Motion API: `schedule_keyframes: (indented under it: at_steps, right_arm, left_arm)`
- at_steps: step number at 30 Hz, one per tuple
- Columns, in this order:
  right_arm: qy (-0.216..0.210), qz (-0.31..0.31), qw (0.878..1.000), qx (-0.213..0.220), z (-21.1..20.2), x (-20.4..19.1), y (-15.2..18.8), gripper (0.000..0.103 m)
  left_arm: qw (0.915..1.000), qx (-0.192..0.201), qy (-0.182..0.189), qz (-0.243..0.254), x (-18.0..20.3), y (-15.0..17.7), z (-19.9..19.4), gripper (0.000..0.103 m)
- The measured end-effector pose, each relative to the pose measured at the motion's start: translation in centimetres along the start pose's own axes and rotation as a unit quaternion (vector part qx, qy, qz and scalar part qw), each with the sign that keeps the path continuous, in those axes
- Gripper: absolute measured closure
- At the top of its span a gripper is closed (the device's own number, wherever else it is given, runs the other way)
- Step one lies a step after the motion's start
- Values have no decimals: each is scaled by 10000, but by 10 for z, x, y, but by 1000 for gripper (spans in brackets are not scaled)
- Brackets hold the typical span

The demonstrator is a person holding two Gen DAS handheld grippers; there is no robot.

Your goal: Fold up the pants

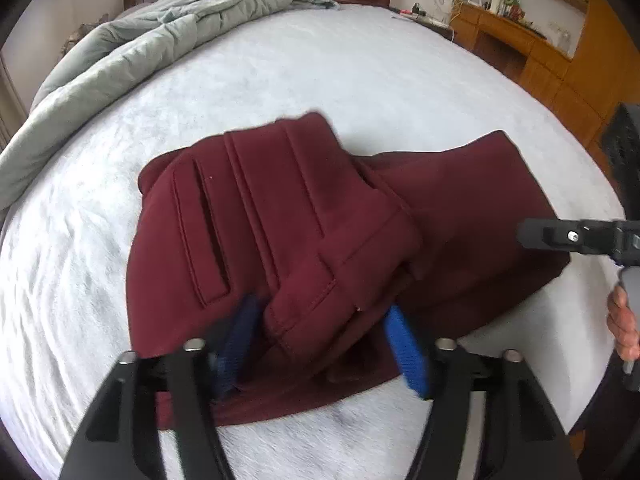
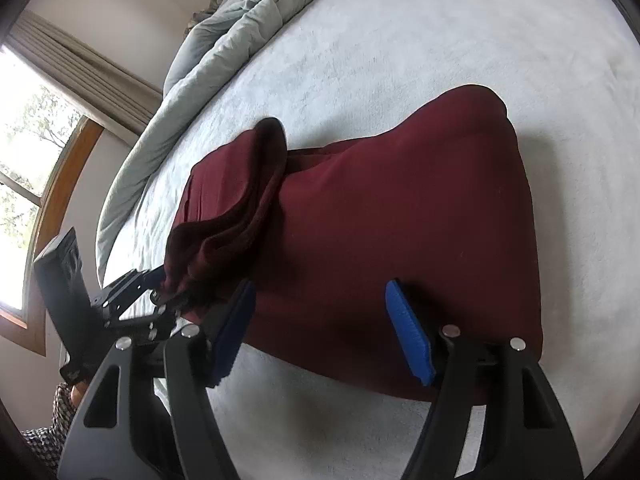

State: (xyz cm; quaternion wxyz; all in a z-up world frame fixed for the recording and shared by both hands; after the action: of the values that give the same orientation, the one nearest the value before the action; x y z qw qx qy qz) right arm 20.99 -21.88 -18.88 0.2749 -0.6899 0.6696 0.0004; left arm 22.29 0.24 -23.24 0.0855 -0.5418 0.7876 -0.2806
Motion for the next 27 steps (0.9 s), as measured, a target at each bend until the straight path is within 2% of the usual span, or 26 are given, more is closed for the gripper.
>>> schedule_keyframes:
  at_steps: [3, 6, 9, 12, 14, 18, 24, 26, 27]
  right_arm:
    - [-40, 49, 10000, -38, -1, -3, -2, 30]
    - [-290, 162, 9994, -53, -5, -14, -10, 22]
    - [-531, 126, 9984, -137, -6, -34, -18, 14]
    - [-573, 152, 9973, -430, 8, -52, -26, 14]
    - [-540, 185, 9966, -600, 20, -61, -32, 14]
    - [-306, 81, 9959, -849, 41, -75, -37, 13]
    - [-308, -16, 9913, -1276, 75, -91, -27, 13]
    - [-375, -97, 9907, -1303, 82, -99, -23, 23]
    - [-363, -126, 9909, -1290, 83, -101, -22, 31]
  left_arm:
    - [9992, 248, 205, -257, -4, 4, -23, 11]
    - [9933, 412, 200, -1061, -34, 6, -41, 8]
    - [9789, 248, -87, -2025, -74, 18, -42, 8]
    - [9686, 161, -239, -2468, -99, 28, -39, 8]
    - [9674, 185, -260, -2513, -105, 29, -39, 8]
    - [9733, 234, -435, -2242, -106, 26, -44, 8]
    - [9763, 220, -462, -2101, -107, 21, -40, 8]
    - [9768, 215, -487, -2075, -107, 19, -39, 8]
    - [9770, 226, -477, -2068, -108, 20, -40, 8]
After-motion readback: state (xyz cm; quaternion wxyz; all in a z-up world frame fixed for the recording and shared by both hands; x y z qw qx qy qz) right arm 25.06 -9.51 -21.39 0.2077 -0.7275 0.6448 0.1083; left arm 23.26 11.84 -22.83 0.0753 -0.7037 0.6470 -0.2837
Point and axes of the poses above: each gripper's, at about its wrist camera, not at the fingertips, and z roughly the way its jaws point, x to its right, y to its underside, the point moved 8 cm from there along z, roughly the way its jaws point, and after that the axes turned 8 degrees about y, right-handed, at the moved point
